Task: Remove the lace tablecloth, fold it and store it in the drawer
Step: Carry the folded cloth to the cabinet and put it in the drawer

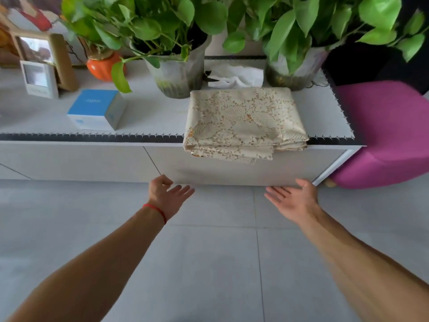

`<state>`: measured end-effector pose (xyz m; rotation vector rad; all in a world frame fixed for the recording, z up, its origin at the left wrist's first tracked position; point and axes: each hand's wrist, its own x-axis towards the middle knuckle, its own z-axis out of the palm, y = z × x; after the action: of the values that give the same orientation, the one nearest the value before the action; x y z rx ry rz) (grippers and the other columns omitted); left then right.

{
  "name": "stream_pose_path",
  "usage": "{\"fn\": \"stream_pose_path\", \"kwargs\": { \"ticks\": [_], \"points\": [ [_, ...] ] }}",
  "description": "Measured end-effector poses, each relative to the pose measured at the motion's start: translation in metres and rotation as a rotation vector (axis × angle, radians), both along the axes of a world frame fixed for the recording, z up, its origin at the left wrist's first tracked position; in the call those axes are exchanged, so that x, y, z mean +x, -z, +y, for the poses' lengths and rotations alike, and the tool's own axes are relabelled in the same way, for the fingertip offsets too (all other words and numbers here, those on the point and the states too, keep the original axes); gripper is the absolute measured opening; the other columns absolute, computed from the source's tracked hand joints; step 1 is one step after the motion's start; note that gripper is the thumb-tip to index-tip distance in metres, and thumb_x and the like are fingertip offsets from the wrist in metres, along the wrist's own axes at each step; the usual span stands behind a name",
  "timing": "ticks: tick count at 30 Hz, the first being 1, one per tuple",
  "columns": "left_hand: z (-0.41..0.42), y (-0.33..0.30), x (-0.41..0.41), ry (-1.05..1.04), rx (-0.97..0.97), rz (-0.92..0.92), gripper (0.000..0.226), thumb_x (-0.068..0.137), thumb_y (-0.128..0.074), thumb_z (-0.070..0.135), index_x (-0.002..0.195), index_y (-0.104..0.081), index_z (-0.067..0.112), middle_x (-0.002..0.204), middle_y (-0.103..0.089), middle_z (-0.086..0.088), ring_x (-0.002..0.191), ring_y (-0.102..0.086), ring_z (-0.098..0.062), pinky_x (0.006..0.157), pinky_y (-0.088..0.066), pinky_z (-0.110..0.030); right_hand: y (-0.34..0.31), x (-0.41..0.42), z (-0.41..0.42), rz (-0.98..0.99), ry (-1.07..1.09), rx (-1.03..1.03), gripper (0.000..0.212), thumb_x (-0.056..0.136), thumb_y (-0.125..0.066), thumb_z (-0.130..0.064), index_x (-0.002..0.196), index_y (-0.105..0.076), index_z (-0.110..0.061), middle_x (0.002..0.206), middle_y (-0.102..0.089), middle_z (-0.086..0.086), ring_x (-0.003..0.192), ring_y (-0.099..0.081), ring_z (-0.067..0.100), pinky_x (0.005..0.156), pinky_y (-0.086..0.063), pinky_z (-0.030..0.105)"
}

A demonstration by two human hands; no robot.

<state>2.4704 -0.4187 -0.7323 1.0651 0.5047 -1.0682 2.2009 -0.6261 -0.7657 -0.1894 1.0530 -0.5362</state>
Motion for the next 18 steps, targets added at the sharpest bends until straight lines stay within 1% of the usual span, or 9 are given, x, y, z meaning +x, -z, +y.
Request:
{"fn": "stream_pose_path", "kwargs": {
  "ticks": [2, 5, 6, 8, 9, 12, 15, 17, 18],
  "points": [
    [-0.009, 0.005, -0.001, -0.014, 0.020, -0.007, 0.037, 0.083, -0.035, 0.007, 0.117, -0.048, 0.004, 0.136, -0.051, -0.020, 0.125, -0.056, -0.046, 0.113, -0.042, -0.062, 0.001, 0.009, 0.001, -0.034, 0.145, 0.028, 0.073, 0.101, -0.040, -0.039, 0.160, -0.025, 0.002, 0.163, -0.037, 0.023, 0.153, -0.035, 0.037, 0.124, -0.027, 0.057],
    [-0.016, 0.008, -0.003, 0.038, 0.032, -0.053, 0.020, 0.080, -0.039, 0.005, 0.097, -0.050, 0.006, 0.113, -0.052, -0.017, 0.115, -0.059, -0.041, 0.106, -0.048, -0.063, 0.007, 0.014, 0.000, -0.039, 0.250, 0.042, 0.069, 0.098, -0.042, -0.037, 0.159, -0.030, -0.007, 0.161, -0.040, 0.021, 0.150, -0.039, 0.039, 0.120, -0.029, 0.063],
    [-0.014, 0.011, -0.002, 0.019, 0.033, -0.045, 0.019, 0.079, -0.040, 0.004, 0.096, -0.049, 0.007, 0.113, -0.052, -0.017, 0.117, -0.060, -0.042, 0.105, -0.049, -0.064, 0.010, 0.014, 0.001, -0.054, 0.256, 0.053, 0.069, 0.098, -0.041, -0.036, 0.160, -0.029, -0.009, 0.161, -0.040, 0.021, 0.150, -0.038, 0.039, 0.120, -0.029, 0.065],
    [-0.010, 0.014, -0.001, -0.010, 0.028, -0.016, 0.033, 0.079, -0.042, 0.006, 0.111, -0.049, 0.007, 0.122, -0.053, -0.019, 0.126, -0.059, -0.045, 0.105, -0.048, -0.065, 0.013, 0.012, 0.002, -0.084, 0.258, 0.064, 0.070, 0.098, -0.039, -0.036, 0.161, -0.025, -0.009, 0.162, -0.038, 0.021, 0.152, -0.035, 0.040, 0.119, -0.029, 0.065],
    [-0.007, 0.016, 0.000, -0.035, 0.001, 0.009, 0.040, 0.080, -0.042, 0.009, 0.120, -0.048, 0.009, 0.127, -0.054, -0.020, 0.126, -0.058, -0.047, 0.104, -0.048, -0.066, 0.014, 0.011, 0.003, -0.088, 0.256, 0.063, 0.069, 0.098, -0.039, -0.035, 0.160, -0.028, -0.008, 0.161, -0.040, 0.021, 0.151, -0.036, 0.041, 0.118, -0.031, 0.064],
    [-0.001, 0.022, -0.001, -0.122, -0.026, 0.103, 0.049, 0.086, -0.042, 0.017, 0.133, -0.047, 0.002, 0.139, -0.053, -0.026, 0.120, -0.058, -0.051, 0.099, -0.050, -0.067, 0.015, 0.010, 0.010, -0.011, 0.244, 0.064, 0.054, 0.097, -0.039, -0.029, 0.146, -0.045, -0.006, 0.151, -0.051, 0.022, 0.138, -0.050, 0.040, 0.110, -0.040, 0.060],
    [0.020, 0.026, -0.013, -0.116, -0.017, 0.126, 0.051, 0.089, -0.039, 0.020, 0.136, -0.047, 0.004, 0.138, -0.054, -0.030, 0.120, -0.059, -0.054, 0.098, -0.049, -0.069, 0.017, -0.007, 0.027, 0.106, 0.140, 0.019, 0.041, 0.100, -0.031, -0.021, 0.130, -0.054, -0.007, 0.146, -0.054, 0.020, 0.125, -0.055, 0.038, 0.109, -0.041, 0.060],
    [0.041, 0.024, -0.014, -0.043, 0.048, 0.060, 0.048, 0.092, -0.039, 0.028, 0.134, -0.049, 0.007, 0.133, -0.056, -0.030, 0.121, -0.059, -0.054, 0.102, -0.047, -0.069, 0.009, -0.024, 0.039, 0.232, -0.024, -0.018, 0.040, 0.103, -0.029, -0.019, 0.130, -0.055, -0.002, 0.139, -0.060, 0.023, 0.109, -0.065, 0.040, 0.098, -0.049, 0.055],
    [0.051, 0.019, -0.012, 0.012, 0.148, -0.042, 0.047, 0.095, -0.039, 0.035, 0.131, -0.052, 0.009, 0.129, -0.058, -0.027, 0.121, -0.058, -0.050, 0.104, -0.047, -0.064, 0.000, -0.032, 0.047, 0.345, -0.158, -0.056, 0.038, 0.105, -0.033, -0.018, 0.129, -0.055, 0.000, 0.132, -0.064, 0.026, 0.097, -0.068, 0.039, 0.087, -0.053, 0.051]
  ]
}}
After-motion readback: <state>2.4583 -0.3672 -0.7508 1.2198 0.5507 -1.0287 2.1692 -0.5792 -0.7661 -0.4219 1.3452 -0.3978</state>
